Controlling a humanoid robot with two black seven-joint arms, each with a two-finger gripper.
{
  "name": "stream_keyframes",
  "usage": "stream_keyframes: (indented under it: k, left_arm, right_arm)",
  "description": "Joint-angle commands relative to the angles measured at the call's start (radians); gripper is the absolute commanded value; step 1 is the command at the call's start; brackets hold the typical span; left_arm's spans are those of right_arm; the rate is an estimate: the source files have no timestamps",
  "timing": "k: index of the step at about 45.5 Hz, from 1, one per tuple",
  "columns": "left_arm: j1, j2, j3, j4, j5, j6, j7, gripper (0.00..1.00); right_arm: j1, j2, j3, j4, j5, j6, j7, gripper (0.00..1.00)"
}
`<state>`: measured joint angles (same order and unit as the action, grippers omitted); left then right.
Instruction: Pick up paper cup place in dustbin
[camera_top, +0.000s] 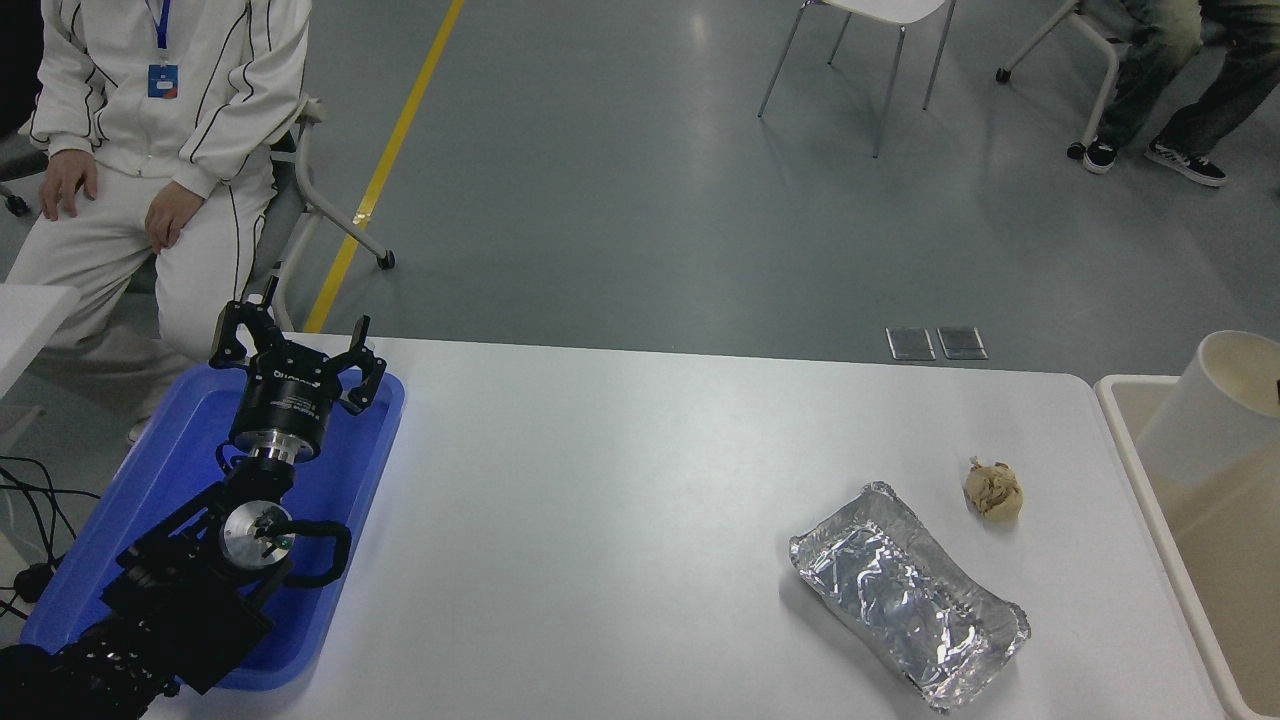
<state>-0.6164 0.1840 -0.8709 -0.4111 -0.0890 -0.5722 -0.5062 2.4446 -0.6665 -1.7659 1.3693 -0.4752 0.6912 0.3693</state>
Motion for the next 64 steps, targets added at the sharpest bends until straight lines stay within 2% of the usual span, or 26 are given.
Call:
stream_keyframes:
  k: [1,7,19,25,35,48,64]
  left_arm:
    - [0.0,0.0,0.001,0.0,0.0,0.0,0.0,1.0]
    - [0.0,-0.001,0.0,0.0,0.0,0.0,0.0,1.0]
    - [0.0,0.0,0.001,0.0,0.0,0.0,0.0,1.0]
    - [0.001,0.0,0.0,0.0,0.0,0.0,0.0,1.0]
    - [0.0,0.0,0.0,0.0,0.0,0.0,0.0,1.0]
    - [0.0,0.0,0.0,0.0,0.0,0.0,0.0,1.0]
    - [0.0,0.0,0.001,0.0,0.0,0.0,0.0,1.0]
  right_arm:
    - [0.036,-0.031,-0.079,-0.022,-0.002,-0.016,-0.001,0.0]
    - [0.007,-0.071,-0.107,-0.065,0.009,-0.056,-0.003,0.0]
    - [-0.226,-0.166,-0.069,-0.185,0.096,-0.249,-0.02,0.0]
    - [-0.427,-0.199,0.041,-0.306,0.101,-0.32,-0.055,0.0]
    - [-0.771,-0.24,0.267,-0.515,0.159,-0.332,-0.069,0.0]
    - [-1.021,-0.239,0.434,-0.7,0.205,-0.354,-0.179,0.0]
    - [-1.438,-0.202,0.859,-0.955,0.205,-0.392,-0.259,0.0]
